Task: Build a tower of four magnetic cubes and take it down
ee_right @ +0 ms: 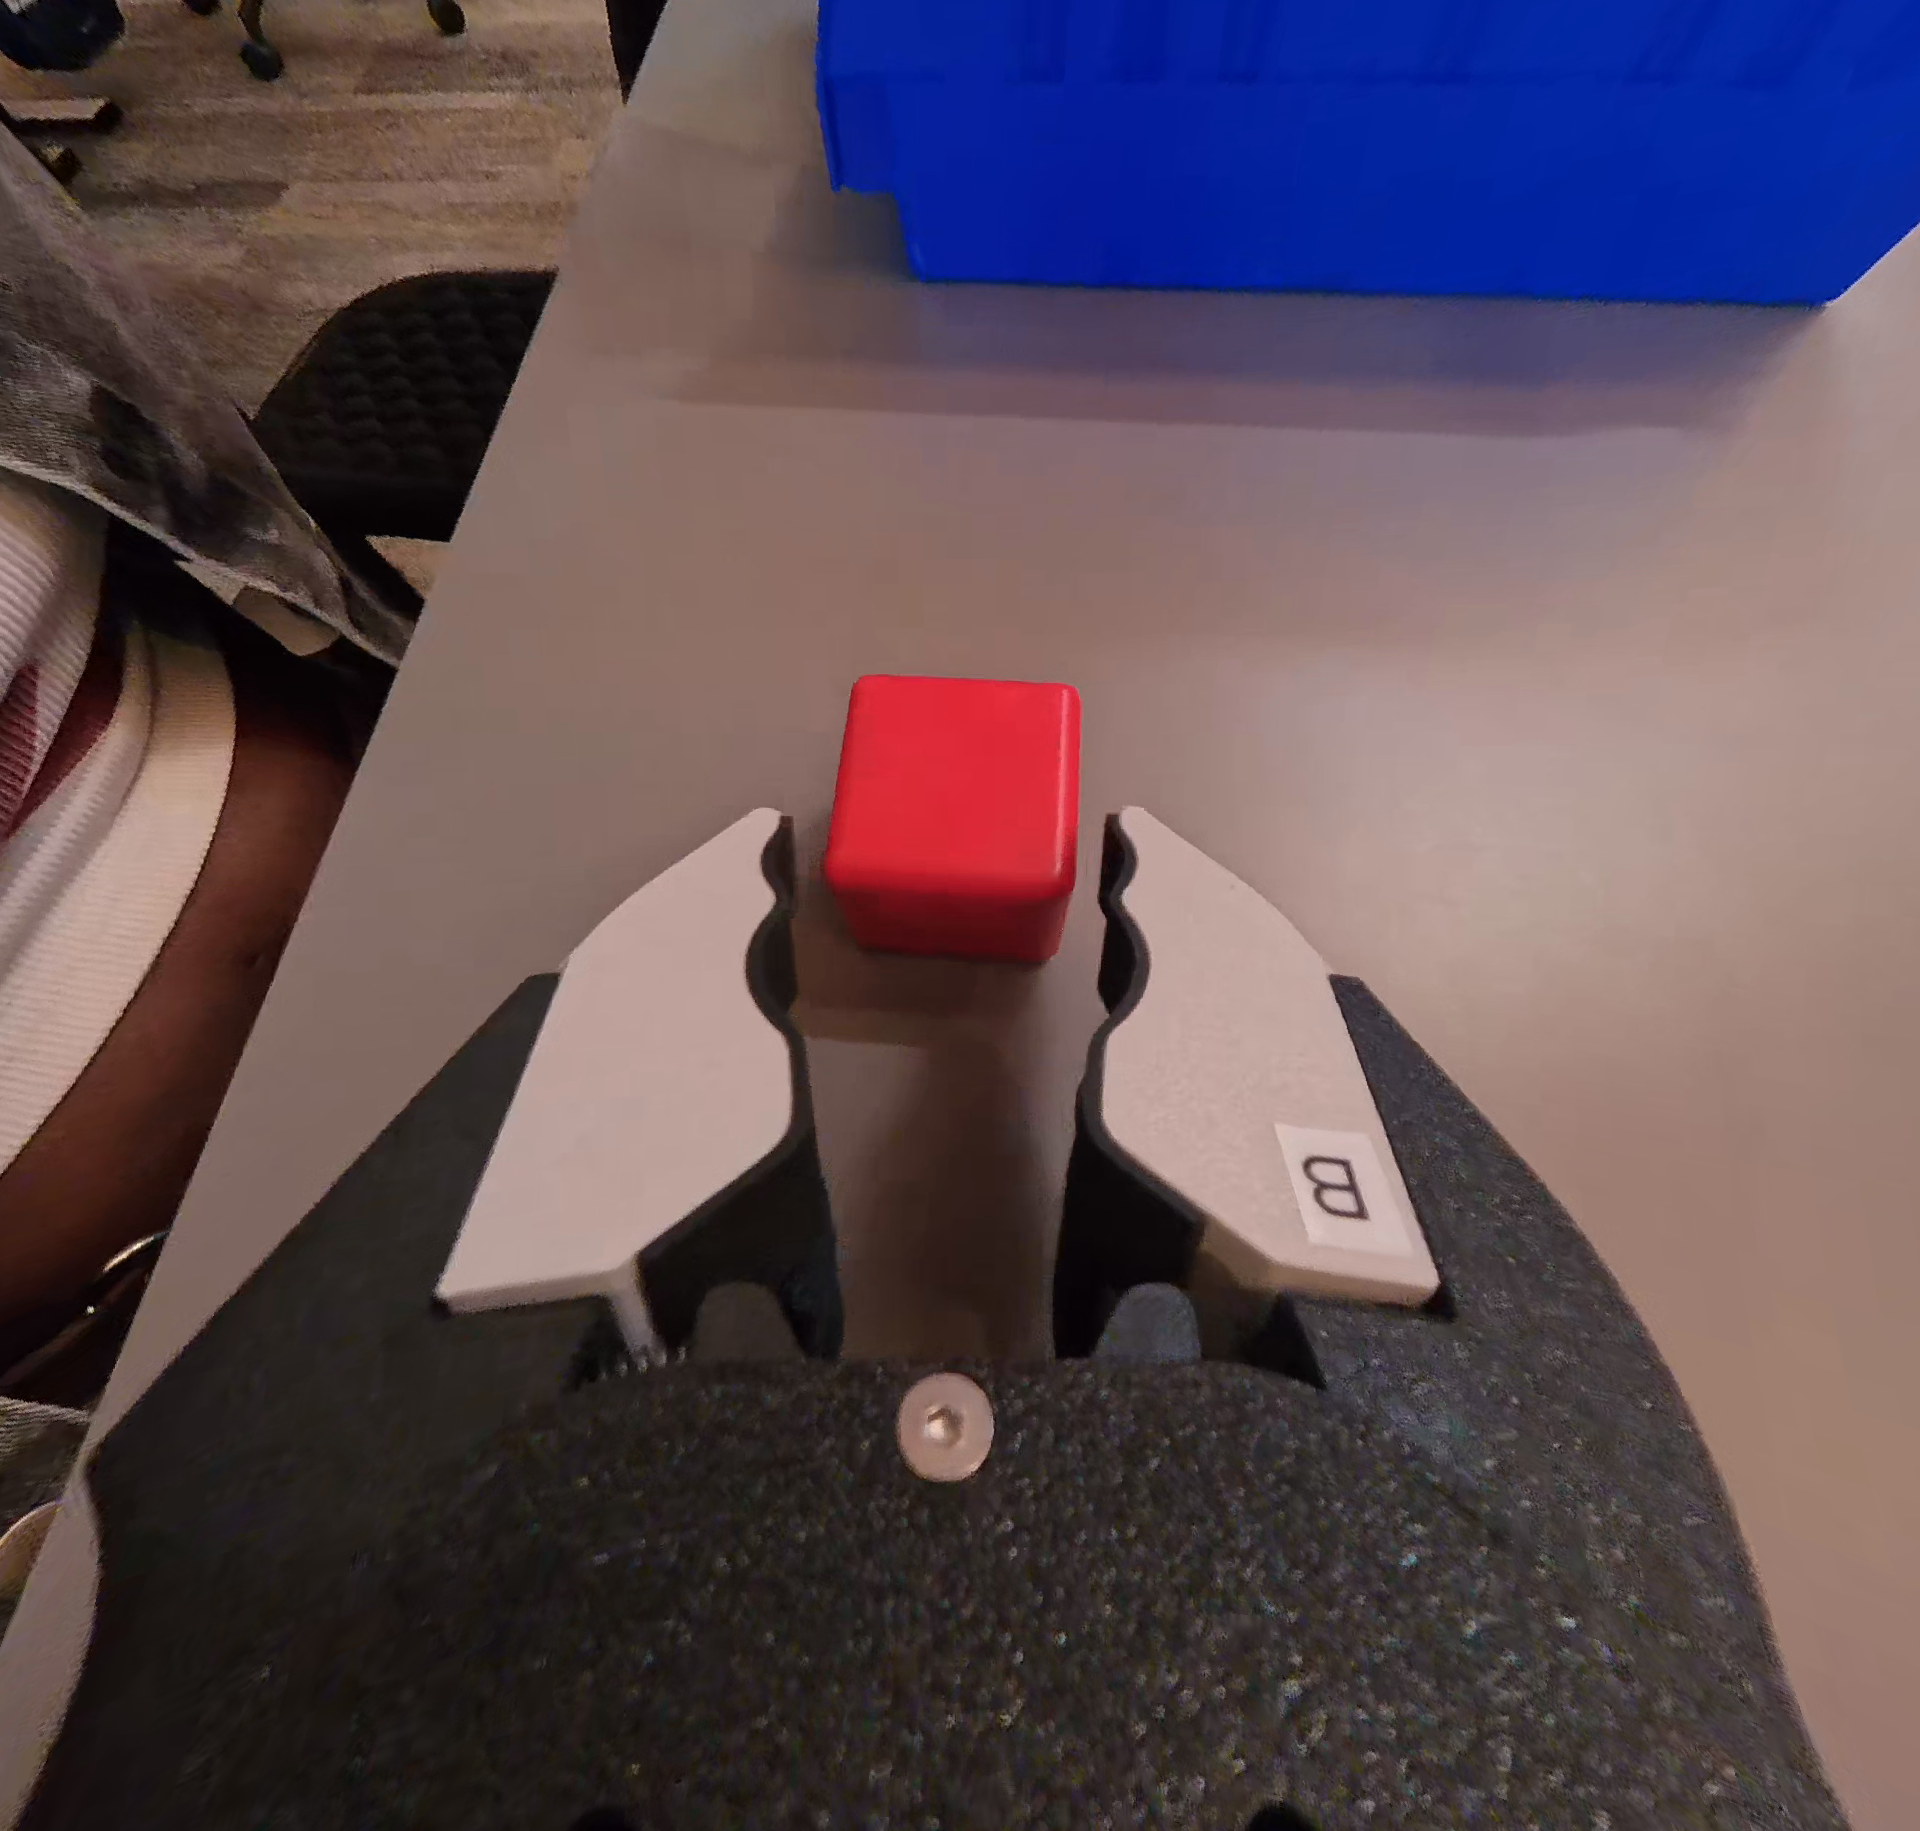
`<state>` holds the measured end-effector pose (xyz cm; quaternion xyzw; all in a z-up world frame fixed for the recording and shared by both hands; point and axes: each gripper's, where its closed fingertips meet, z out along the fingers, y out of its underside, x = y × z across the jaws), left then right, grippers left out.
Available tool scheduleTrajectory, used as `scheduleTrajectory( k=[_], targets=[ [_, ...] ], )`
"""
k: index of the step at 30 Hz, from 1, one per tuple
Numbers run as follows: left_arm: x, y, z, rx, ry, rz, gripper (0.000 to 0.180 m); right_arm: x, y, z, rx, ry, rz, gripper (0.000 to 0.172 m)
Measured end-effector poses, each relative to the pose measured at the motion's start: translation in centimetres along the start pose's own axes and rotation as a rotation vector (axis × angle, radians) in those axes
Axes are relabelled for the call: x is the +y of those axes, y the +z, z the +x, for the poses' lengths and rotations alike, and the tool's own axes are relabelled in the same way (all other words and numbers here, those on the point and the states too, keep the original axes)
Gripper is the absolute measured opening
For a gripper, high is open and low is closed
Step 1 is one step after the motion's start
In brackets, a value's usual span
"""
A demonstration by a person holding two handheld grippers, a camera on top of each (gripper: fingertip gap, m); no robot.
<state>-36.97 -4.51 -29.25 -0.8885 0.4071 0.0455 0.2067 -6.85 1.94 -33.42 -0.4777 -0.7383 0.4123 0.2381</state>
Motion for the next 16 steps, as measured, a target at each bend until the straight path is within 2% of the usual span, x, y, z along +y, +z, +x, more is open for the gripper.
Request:
scheduleTrajectory(
  k=[1, 4, 7, 11, 16],
  targets=[
    [-0.9, -0.8, -0.1, -0.026, -0.016, 0.066, 0.046, -0.4, -0.2, 0.2, 0.014, 0.0, 0.018, 0.06],
    [-4.7, -3.7, 0.0, -0.096, -0.06, 0.319, 0.046, -2.0, -1.1, 1.0, 0.082, -0.016, 0.109, 0.068],
    [-8.5, -6.2, 1.2, -0.137, -0.05, 0.564, 0.046, -3.9, -2.2, 1.6, 0.141, -0.044, 0.23, 0.064],
    [-12.4, -8.2, 3.6, -0.119, -0.036, 0.784, 0.046, -6.4, -3.8, 1.6, 0.168, -0.05, 0.386, 0.061],
    [-17.4, -9.6, 7.6, -0.037, 0.051, 1.015, 0.046, -11.7, -5.7, -0.4, 0.147, -0.115, 0.589, 0.056]
  ],
)
